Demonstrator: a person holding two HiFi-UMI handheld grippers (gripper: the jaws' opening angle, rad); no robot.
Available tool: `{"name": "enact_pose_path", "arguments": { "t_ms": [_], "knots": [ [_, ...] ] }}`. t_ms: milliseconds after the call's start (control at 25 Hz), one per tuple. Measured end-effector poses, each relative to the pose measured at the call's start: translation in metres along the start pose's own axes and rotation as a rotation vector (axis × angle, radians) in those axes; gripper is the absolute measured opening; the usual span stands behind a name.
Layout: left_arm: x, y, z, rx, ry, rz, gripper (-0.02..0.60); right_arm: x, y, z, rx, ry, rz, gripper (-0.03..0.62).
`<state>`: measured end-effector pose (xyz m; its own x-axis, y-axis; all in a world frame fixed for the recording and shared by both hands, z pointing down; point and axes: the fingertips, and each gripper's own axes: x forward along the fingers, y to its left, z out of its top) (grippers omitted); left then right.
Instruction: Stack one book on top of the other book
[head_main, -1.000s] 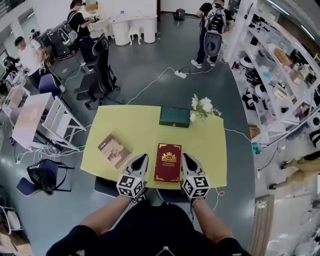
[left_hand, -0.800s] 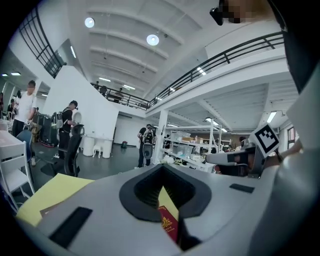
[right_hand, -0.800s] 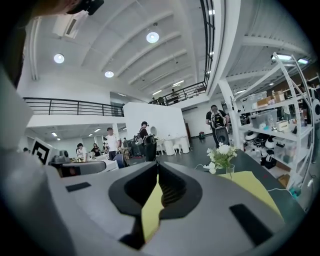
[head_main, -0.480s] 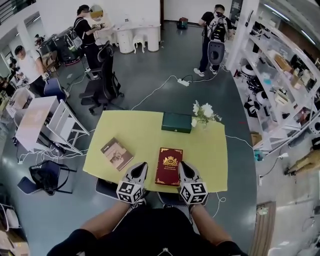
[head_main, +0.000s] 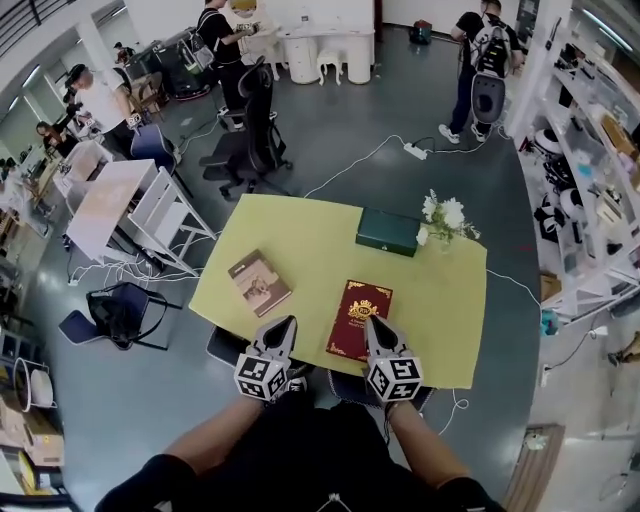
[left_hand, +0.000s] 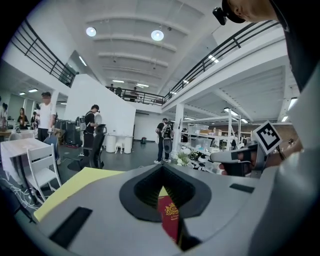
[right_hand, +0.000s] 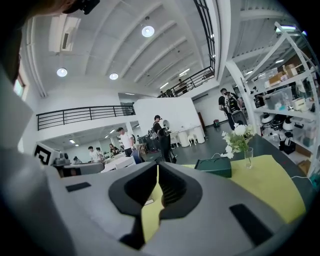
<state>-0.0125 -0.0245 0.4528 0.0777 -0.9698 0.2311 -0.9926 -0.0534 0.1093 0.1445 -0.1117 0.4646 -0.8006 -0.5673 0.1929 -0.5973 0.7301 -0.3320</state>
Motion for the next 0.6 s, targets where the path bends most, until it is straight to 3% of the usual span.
{"name": "enact_pose_path", "arguments": {
  "t_ms": [240, 600],
  "knots": [
    [0.008, -0.006, -0.002, 0.023, 0.018, 0.023, 0.009, -0.001, -0.014, 0.001, 0.021, -0.004, 0.011, 0.021],
    [0.038, -0.013, -0.005, 0.079, 0.003, -0.036, 0.009, -0.003, -0.041, -0.018, 0.051, 0.006, -0.047, 0.021]
  ]
}}
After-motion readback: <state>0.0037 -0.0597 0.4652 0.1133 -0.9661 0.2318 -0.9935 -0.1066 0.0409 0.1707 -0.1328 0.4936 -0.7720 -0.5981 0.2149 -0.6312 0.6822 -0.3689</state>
